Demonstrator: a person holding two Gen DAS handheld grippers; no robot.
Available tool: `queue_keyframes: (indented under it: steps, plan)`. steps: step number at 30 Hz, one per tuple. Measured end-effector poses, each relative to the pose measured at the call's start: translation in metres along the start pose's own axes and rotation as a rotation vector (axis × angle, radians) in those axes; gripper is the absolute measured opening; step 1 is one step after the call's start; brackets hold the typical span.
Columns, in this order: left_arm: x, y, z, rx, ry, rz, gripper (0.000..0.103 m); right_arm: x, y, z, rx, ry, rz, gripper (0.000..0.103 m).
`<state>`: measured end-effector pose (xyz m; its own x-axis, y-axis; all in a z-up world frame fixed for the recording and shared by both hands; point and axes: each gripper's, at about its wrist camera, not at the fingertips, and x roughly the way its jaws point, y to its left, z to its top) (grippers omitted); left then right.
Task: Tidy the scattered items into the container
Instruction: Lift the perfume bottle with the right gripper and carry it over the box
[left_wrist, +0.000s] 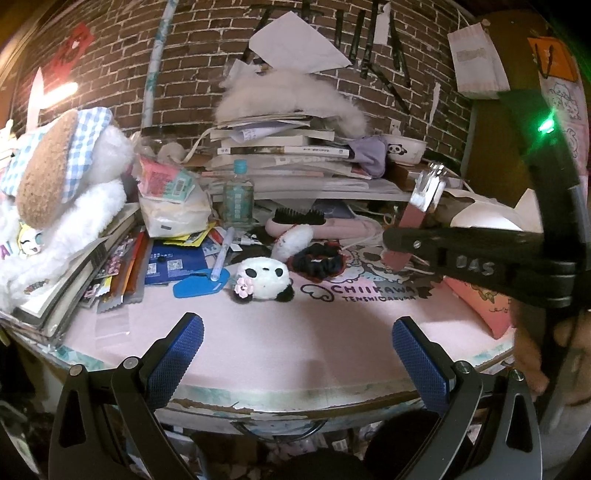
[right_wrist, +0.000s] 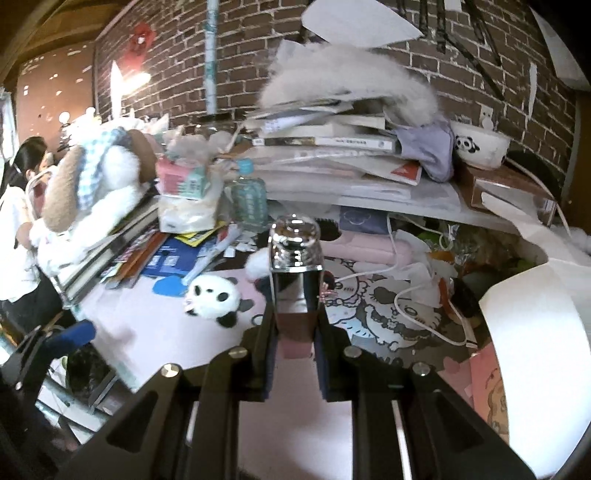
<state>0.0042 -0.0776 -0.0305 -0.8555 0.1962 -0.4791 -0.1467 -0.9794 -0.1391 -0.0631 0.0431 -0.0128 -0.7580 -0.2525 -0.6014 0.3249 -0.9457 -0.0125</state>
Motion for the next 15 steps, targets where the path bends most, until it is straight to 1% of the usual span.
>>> queue_keyframes:
  steps: [8,15]
  plan:
    - [-0.007,-0.011,0.004,0.016,-0.008,-0.013,0.102,-0.044,0.000,0.007,-0.024,-0.057,0.023,0.015]
    - [-0.008,-0.024,0.007,0.034,-0.011,-0.032,0.102,-0.082,-0.021,0.015,-0.021,-0.110,-0.017,0.015]
